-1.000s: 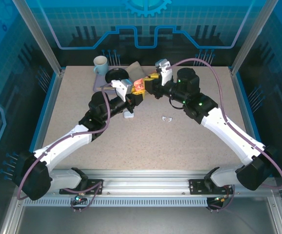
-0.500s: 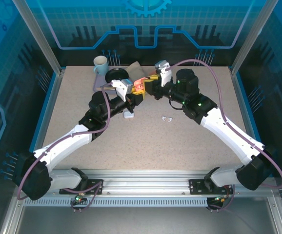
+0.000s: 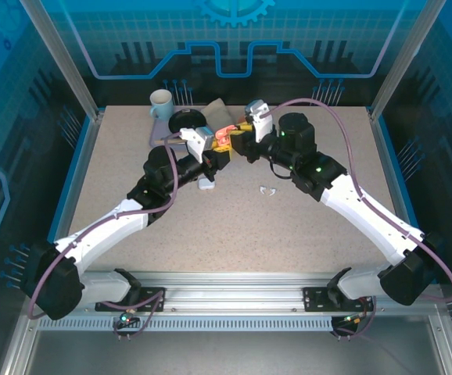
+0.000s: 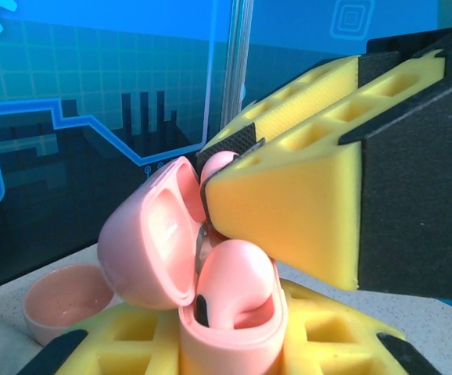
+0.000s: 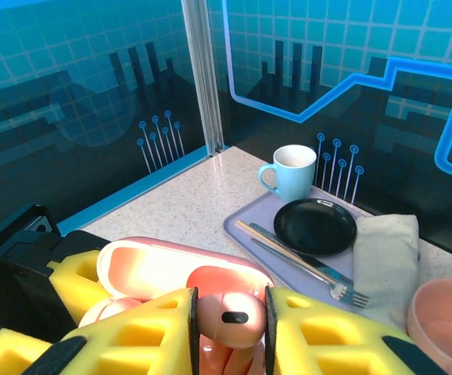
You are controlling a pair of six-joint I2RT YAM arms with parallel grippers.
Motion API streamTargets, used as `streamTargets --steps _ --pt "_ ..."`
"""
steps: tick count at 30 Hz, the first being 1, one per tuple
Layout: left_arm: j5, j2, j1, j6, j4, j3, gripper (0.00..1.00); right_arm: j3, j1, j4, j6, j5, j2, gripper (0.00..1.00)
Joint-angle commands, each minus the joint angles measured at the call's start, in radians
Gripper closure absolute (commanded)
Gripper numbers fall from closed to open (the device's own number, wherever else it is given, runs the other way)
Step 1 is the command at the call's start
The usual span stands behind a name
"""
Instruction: Insert the wireless bluetooth earbuds into the charging case
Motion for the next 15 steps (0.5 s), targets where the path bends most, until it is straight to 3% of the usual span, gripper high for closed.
streamTargets --steps 1,15 --pt "0.001 0.013 -0.008 -0.021 0.045 0.037 1.0 -0.006 0.034 -0.032 -0.022 -0.017 -0.016 0.72" --pt "0.003 0.016 -0.008 -0.024 0.047 0.036 1.0 0.003 0.039 -0.027 -0.024 0.021 -0.025 0.61"
